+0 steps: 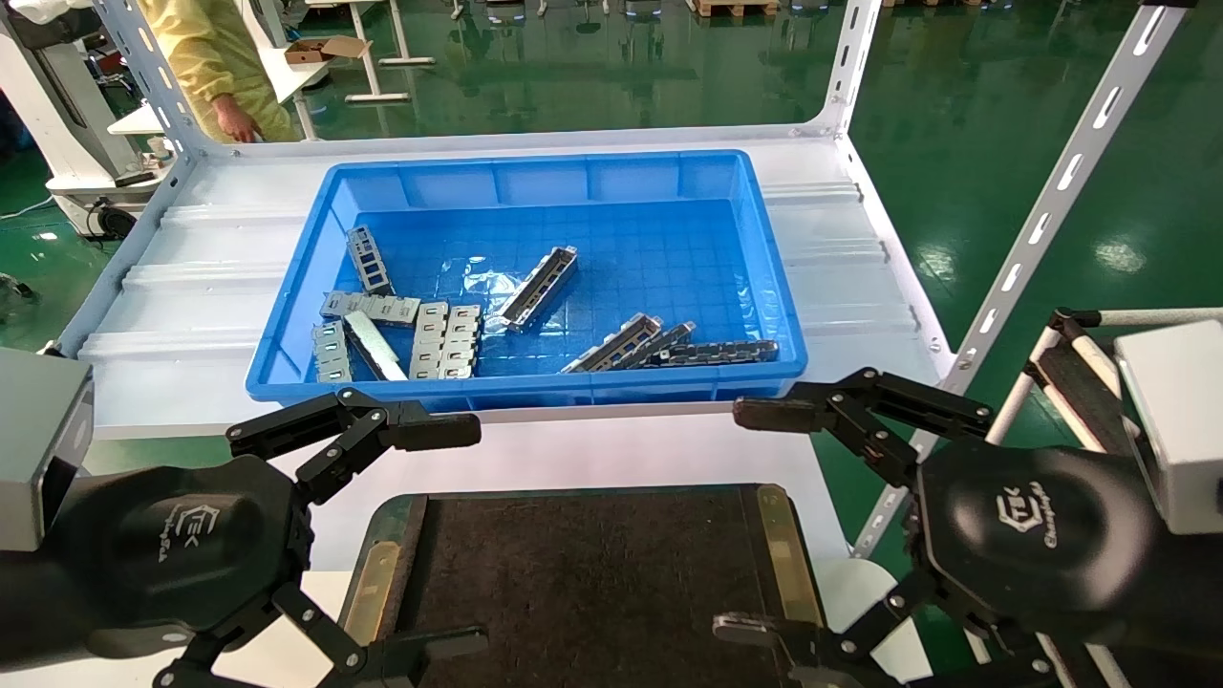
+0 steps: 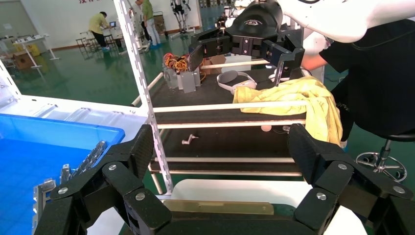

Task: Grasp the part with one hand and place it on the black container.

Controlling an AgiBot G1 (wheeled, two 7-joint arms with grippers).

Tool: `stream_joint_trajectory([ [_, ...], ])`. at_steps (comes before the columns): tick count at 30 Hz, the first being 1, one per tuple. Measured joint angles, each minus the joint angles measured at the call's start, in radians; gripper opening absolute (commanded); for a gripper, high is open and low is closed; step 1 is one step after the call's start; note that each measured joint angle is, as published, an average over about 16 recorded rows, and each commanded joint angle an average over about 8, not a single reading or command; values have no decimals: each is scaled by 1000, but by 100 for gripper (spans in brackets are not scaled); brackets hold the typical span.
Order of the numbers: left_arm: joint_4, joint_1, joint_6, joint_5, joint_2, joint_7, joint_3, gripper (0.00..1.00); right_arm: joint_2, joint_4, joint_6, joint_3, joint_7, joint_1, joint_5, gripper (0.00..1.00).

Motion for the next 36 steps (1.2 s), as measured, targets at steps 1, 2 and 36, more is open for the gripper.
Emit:
stream_joint_trajectory([
  [1, 0, 0, 0, 0, 0, 0, 0, 100, 0, 0, 0, 1, 0, 0, 0, 100],
  [2, 0, 0, 0, 0, 0, 0, 0, 100, 0, 0, 0, 1, 0, 0, -1, 100],
  [36, 0, 0, 0, 0, 0, 0, 0, 100, 0, 0, -1, 1, 0, -1, -1, 100],
])
